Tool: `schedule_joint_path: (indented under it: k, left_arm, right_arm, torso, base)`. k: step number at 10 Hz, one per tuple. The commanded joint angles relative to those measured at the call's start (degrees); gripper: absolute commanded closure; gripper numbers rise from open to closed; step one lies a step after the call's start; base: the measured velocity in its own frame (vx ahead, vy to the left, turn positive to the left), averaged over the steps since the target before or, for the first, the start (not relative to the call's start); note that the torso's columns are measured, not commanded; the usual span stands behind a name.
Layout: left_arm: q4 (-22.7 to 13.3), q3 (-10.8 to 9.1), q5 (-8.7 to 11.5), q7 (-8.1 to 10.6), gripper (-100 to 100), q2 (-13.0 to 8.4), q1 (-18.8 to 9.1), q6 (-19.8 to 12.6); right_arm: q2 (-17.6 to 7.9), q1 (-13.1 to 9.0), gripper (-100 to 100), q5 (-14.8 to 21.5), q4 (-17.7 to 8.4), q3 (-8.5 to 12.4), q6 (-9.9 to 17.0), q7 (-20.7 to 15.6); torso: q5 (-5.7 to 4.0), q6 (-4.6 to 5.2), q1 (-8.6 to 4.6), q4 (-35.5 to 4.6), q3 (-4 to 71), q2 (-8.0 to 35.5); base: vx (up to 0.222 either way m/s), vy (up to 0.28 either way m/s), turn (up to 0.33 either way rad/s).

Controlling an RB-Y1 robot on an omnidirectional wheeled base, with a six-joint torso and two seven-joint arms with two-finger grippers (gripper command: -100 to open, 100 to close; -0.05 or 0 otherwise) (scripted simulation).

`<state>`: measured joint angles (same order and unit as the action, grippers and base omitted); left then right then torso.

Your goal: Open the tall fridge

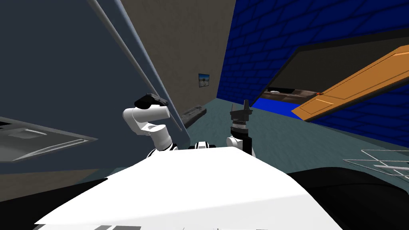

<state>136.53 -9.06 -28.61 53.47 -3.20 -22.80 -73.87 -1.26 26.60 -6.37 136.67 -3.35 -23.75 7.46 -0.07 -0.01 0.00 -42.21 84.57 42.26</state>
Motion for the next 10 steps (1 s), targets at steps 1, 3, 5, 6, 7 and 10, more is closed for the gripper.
schedule_joint_path:
  k: [1, 3, 5, 6, 7, 10]
  left_arm:
    - [-0.3, 0.99, 0.9, 0.05, 100, 0.2, 0.3, 0.6]
    - [-0.5, 2.92, 3.2, -0.63, 100, 1.0, 0.4, 0.7]
    - [-0.6, 3.74, 4.3, -0.98, 100, 1.2, 0.3, 0.8]
    - [-0.6, 4.57, 5.3, -1.34, 100, 1.5, 0.2, 1.0]
    - [-0.6, 5.4, 6.4, -1.69, 100, 1.8, 0.1, 1.1]
    - [-0.7, 7.05, 8.5, -2.4, 100, 2.3, -0.1, 1.3]
  right_arm:
    - [0.0, 0.0, 0, 0.0, 0.0, 0.0, 0.0, 0.0]
    - [0.0, 0.0, 0, 0.0, 0.0, 0.0, 0.0, 0.0]
    - [0.0, 0.0, 0, 0.0, 0.0, 0.0, 0.0, 0.0]
    - [0.0, 0.0, 0, 0.0, 0.0, 0.0, 0.0, 0.0]
    - [0.0, 0.0, 0, 0.0, 0.0, 0.0, 0.0, 0.0]
    - [0.0, 0.0, 0, 0.0, 0.0, 0.0, 0.0, 0.0]
  torso:
    - [0.02, 0.04, 0.03, 0.0, 0.1, -0.2]
    - [0.02, -0.01, 0.18, 0.0, 0.4, -0.4]
    - [0.16, -0.04, 0.19, 0.1, -0.1, 0.2]
    - [0.16, -0.23, 0.17, 0.0, 0.0, 0.0]
    - [0.18, -0.18, 0.24, 0.1, 0.0, -0.1]
    - [0.09, -0.15, 0.13, 0.0, 0.2, -0.3]
  base:
    - [-0.165, 0.007, -0.049]
    - [-0.206, 0.09, -0.056]
    - [-0.28, 0.088, -0.077]
    - [-0.253, 0.052, -0.025]
    - [-0.305, 0.074, -0.055]
    - [-0.241, 0.085, -0.048]
